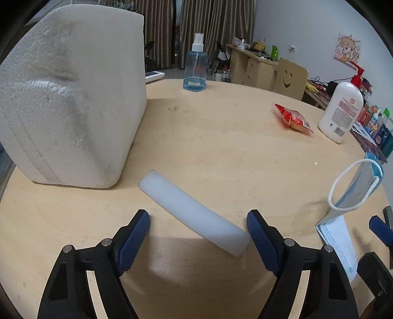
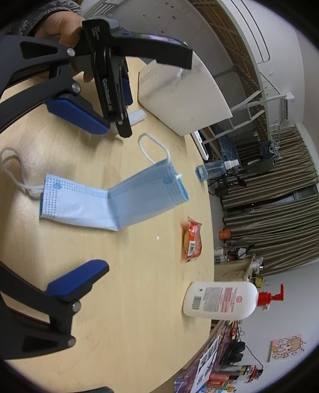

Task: Organize soft objects
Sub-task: 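Lower the left tool onto the white foam stick and close on it, then lift the foam stick with the left tool while the right tool grasps the blue mask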

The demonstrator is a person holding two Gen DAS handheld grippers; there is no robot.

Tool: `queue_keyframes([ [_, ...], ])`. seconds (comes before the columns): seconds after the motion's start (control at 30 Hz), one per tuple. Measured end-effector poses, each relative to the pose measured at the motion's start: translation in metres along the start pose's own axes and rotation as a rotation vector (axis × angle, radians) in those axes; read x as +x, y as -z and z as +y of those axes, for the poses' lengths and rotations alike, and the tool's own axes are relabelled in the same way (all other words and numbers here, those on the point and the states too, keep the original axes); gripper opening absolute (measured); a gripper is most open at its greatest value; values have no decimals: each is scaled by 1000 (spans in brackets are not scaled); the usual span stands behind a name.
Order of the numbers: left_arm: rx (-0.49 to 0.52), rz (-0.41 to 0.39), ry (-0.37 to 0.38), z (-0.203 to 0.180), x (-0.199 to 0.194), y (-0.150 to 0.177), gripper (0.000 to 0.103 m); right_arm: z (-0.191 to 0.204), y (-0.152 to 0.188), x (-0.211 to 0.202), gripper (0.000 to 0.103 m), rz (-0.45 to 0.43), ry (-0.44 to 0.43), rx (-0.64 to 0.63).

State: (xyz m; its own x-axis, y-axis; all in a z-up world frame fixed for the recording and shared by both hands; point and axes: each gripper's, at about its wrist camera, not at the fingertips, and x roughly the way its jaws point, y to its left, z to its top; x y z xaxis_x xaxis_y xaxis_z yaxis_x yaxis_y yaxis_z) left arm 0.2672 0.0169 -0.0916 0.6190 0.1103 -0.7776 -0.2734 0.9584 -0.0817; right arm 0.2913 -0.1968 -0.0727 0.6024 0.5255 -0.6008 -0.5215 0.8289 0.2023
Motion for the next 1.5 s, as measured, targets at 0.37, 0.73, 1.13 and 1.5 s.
queue_keyframes([
  [0.37, 39, 12, -57, -9, 3, -1, 70, 0, -1, -1, 103, -3, -11, -15],
  [0.73, 29, -6, 12, -3, -4, 1, 34, -5, 0, -8, 103, -20, -21, -4],
  [1.13, 104, -50, 32, 2, -16, 1, 5, -6, 0, -14, 103, -36, -14, 0],
  [1.5, 73, -12, 50, -4, -12, 0, 14, -4, -1, -14, 103, -35, -8, -7],
])
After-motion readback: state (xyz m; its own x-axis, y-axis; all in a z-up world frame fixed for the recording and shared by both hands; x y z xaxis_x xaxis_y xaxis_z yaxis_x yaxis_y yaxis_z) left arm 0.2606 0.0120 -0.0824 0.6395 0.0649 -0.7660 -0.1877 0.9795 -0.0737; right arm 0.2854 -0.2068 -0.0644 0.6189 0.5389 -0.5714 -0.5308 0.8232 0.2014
